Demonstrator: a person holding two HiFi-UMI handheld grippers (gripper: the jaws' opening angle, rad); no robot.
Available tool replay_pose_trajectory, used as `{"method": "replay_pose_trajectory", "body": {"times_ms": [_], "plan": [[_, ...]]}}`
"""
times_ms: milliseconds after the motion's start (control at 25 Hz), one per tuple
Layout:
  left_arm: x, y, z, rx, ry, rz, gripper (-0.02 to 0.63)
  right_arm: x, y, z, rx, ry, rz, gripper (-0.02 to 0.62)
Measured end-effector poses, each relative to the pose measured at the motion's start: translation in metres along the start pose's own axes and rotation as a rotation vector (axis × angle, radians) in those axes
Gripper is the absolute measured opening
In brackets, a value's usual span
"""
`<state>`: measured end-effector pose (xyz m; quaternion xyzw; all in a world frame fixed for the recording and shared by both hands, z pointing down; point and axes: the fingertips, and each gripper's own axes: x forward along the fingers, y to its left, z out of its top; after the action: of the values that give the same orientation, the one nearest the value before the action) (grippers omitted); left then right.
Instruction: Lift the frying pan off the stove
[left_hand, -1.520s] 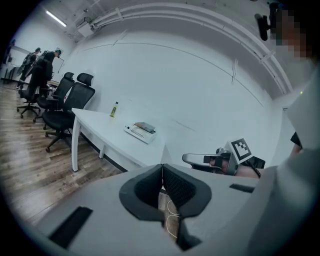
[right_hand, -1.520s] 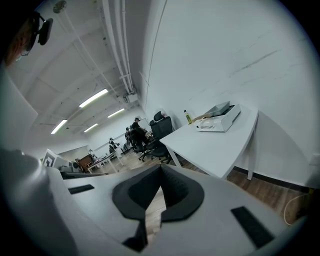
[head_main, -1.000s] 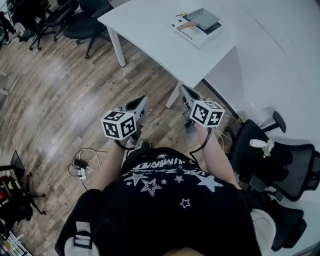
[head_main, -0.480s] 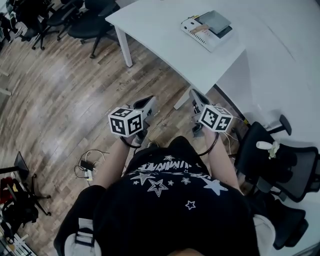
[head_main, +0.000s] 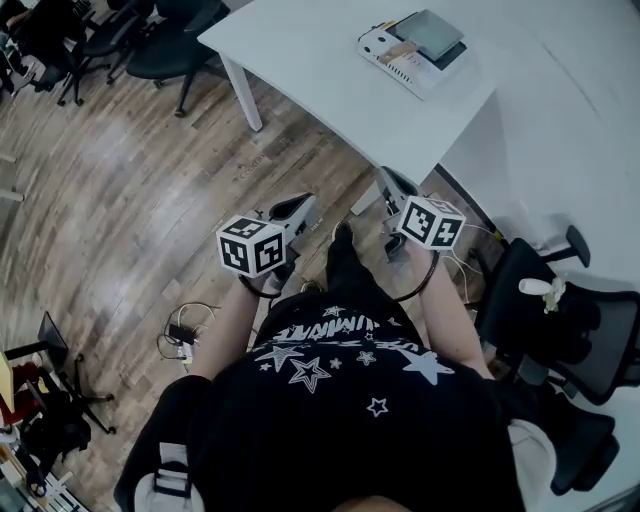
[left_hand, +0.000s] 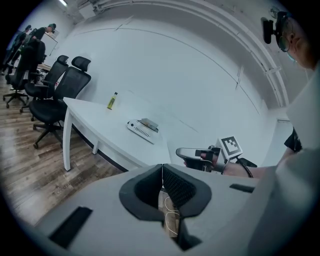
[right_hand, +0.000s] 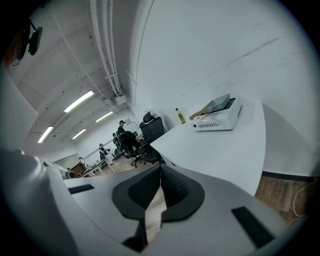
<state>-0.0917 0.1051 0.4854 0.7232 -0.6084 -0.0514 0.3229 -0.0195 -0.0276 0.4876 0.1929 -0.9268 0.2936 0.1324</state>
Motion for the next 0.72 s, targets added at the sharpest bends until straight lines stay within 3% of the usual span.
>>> {"method": "replay_pose_trajectory", "body": {"times_ms": [240,720], "plan": [[0.038,0.027,0.032,-0.019,-0.010,0.034,0.011,0.043,-0.026,0.038,0.017,-0.003,0.024,0.008],[0.148,0.054,0.097,-0.004,0.021,0.015,0.010,0.101,-0.114,0.120,0.064,-0.025,0.013,0.008]]}}
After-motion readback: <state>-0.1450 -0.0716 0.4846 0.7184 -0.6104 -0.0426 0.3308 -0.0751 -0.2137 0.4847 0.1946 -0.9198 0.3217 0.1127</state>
